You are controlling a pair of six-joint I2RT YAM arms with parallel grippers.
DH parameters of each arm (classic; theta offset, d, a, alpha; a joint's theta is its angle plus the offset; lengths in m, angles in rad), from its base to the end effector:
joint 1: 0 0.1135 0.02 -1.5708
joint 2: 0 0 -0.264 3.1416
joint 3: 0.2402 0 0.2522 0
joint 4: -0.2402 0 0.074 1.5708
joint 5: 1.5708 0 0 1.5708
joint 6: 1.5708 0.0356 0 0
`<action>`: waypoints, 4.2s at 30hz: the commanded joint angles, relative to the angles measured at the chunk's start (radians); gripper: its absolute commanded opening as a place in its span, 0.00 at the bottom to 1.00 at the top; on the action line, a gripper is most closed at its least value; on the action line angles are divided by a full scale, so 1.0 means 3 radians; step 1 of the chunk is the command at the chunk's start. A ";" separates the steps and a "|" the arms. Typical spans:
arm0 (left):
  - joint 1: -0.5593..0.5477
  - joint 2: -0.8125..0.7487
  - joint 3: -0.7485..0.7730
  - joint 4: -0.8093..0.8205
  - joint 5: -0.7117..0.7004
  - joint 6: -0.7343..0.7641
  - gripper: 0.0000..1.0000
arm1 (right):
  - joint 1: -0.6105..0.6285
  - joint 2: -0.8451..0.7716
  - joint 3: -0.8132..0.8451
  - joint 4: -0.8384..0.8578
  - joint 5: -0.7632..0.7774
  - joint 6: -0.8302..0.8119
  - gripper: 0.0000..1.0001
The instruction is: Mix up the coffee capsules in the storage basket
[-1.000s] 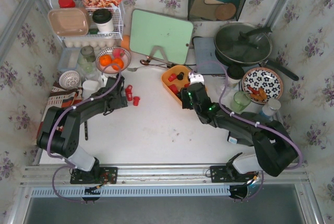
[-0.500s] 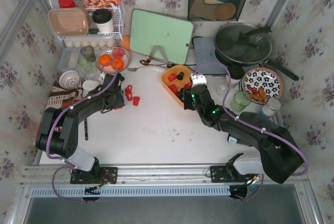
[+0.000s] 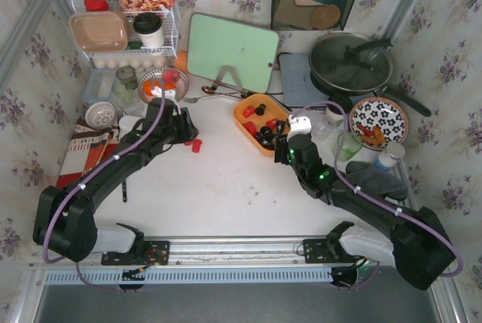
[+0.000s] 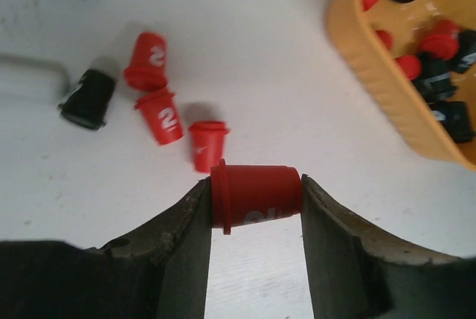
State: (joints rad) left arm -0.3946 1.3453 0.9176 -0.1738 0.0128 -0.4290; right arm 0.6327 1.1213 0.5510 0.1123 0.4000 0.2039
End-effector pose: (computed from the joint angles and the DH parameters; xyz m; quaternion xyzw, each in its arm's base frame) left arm 0.2760 -0.1154 0.2618 -0.0122 0.8847 -0.1917 0.4247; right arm 0.2015 0.1305 0.2223 -0.0745 0.8355 0.0561 0.5415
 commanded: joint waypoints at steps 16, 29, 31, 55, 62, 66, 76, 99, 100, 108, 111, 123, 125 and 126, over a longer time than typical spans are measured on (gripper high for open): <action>-0.0987 0.1115 0.1067 0.0730 -0.0236 0.0514 0.44 | -0.0004 -0.1219 -0.0978 0.0822 0.0242 -0.0634 0.67; -0.1112 0.1922 0.2021 0.0136 -0.0499 0.0499 0.44 | -0.0003 -0.1573 -0.1321 0.1158 0.0206 -0.0600 0.68; -0.1132 0.1985 0.2077 0.0105 -0.0503 0.0506 0.45 | -0.0004 -0.1568 -0.1317 0.1158 0.0195 -0.0594 0.68; -0.1180 0.2538 0.2625 -0.0176 -0.0477 0.0467 0.58 | -0.0004 -0.1689 -0.1350 0.1129 0.0141 -0.0546 0.68; -0.1191 0.2416 0.2532 -0.0105 -0.0471 0.0484 0.74 | -0.0003 -0.1646 -0.1355 0.1163 0.0137 -0.0549 0.68; -0.1219 0.2146 0.2319 0.0045 -0.0513 0.0537 0.75 | -0.0002 -0.1604 -0.1340 0.1172 0.0098 -0.0564 0.68; -0.1236 0.1020 0.1334 0.0043 -0.0972 0.0659 0.75 | -0.0002 -0.1542 -0.1263 0.1246 -0.0120 -0.0622 0.68; -0.0354 -0.1262 -0.1244 0.0486 -0.1609 -0.0067 0.99 | 0.0632 0.0548 0.0323 0.0810 0.0068 0.0210 0.68; -0.0322 -0.1299 -0.1315 0.0490 -0.1579 -0.0090 0.99 | 0.0679 0.0693 0.0409 0.0803 0.0056 0.0257 0.68; -0.0204 -0.1513 -0.1667 0.0651 -0.1621 -0.0123 0.99 | 0.1022 0.1821 0.1456 0.0477 0.0063 0.0434 0.67; -0.0181 -0.1559 -0.1747 0.0731 -0.1619 -0.0212 0.99 | 0.1049 0.2145 0.1796 0.0339 -0.0047 0.0594 0.65; -0.0137 -0.1648 -0.1731 0.0599 -0.1521 -0.0406 0.99 | 0.1076 0.3007 0.2540 0.0067 -0.0178 0.1345 0.54; -0.0137 -0.1674 -0.1721 0.0573 -0.1517 -0.0411 0.99 | 0.1075 0.3108 0.2639 0.0044 -0.0175 0.1454 0.54; -0.0134 -0.1687 -0.1719 0.0563 -0.1517 -0.0411 0.99 | 0.1080 0.3148 0.2669 0.0040 -0.0172 0.1490 0.54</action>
State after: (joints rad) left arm -0.4370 0.8513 0.3923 -0.0029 -0.4500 -0.5358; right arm 0.9550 2.0285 1.3121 0.1379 0.3416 0.5510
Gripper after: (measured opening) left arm 0.990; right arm 0.541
